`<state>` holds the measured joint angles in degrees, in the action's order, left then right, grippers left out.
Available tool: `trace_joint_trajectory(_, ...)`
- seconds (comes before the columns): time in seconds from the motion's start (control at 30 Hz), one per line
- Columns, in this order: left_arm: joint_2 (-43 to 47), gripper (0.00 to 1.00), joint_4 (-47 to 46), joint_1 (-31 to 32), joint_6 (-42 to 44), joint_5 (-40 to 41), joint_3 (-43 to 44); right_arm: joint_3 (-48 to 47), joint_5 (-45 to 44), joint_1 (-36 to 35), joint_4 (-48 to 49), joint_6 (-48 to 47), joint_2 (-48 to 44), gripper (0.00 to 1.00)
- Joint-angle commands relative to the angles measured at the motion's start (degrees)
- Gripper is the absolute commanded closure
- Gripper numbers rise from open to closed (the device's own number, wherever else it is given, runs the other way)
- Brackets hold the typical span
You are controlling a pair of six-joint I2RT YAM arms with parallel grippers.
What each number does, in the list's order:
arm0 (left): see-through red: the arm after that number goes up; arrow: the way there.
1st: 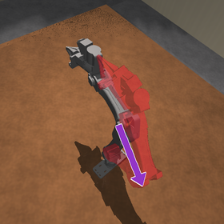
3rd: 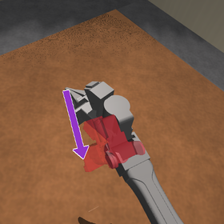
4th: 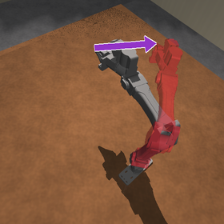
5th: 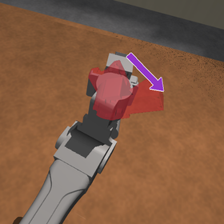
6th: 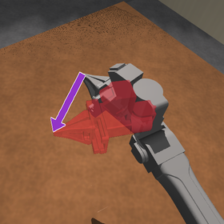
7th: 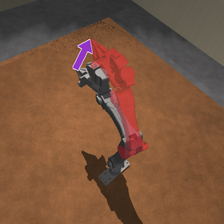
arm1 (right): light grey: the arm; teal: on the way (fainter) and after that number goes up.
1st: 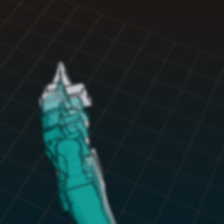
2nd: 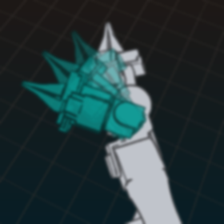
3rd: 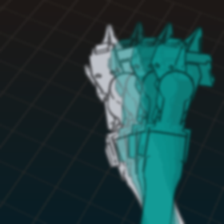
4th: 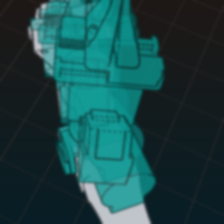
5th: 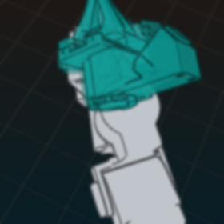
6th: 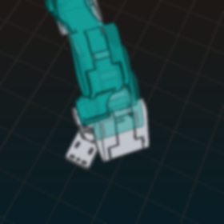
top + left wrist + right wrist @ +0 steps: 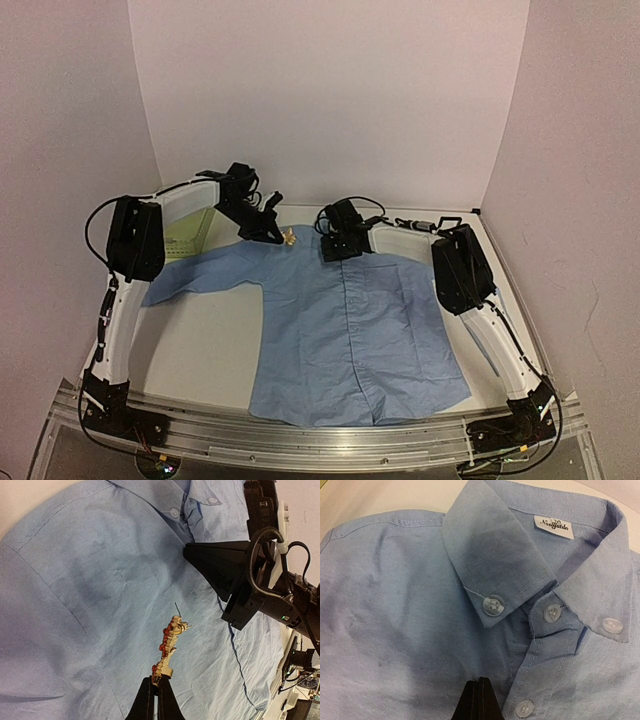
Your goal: Pin the brooch onto the clothing
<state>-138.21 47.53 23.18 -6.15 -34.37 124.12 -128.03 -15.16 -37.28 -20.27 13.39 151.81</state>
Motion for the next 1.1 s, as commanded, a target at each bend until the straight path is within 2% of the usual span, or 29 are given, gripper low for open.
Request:
trace_joint_trajectory(0.0, 2.0, 1.00, -0.2, -1.3, -0.8, -0.9, -2.2, 0.0, 2.9, -0.3, -4.0, 2.8, -2.9, 1.00)
trace_joint_trajectory(0.2, 5.2, 1.00, -4.0, -2.2, -1.4, 2.6, -9.3, 1.0, 5.7, 0.2, -1.2, 5.7, -5.9, 1.00)
trace_joint_trajectory(0.43, 4.8, 1.00, -5.6, -3.0, -4.7, 2.5, -9.6, 3.0, 7.2, 0.2, -0.1, 6.7, -6.3, 1.00)
trace_joint_trajectory(0.7, 6.7, 1.00, -1.8, -3.2, -3.9, 3.7, -9.8, 5.0, 6.9, 0.3, 0.1, 7.9, -6.7, 1.00)
trace_joint_trajectory(1.07, 7.8, 1.00, 1.2, -2.4, -2.5, 6.2, -12.6, 2.7, 7.2, 0.3, 0.7, 8.5, -6.1, 1.00)
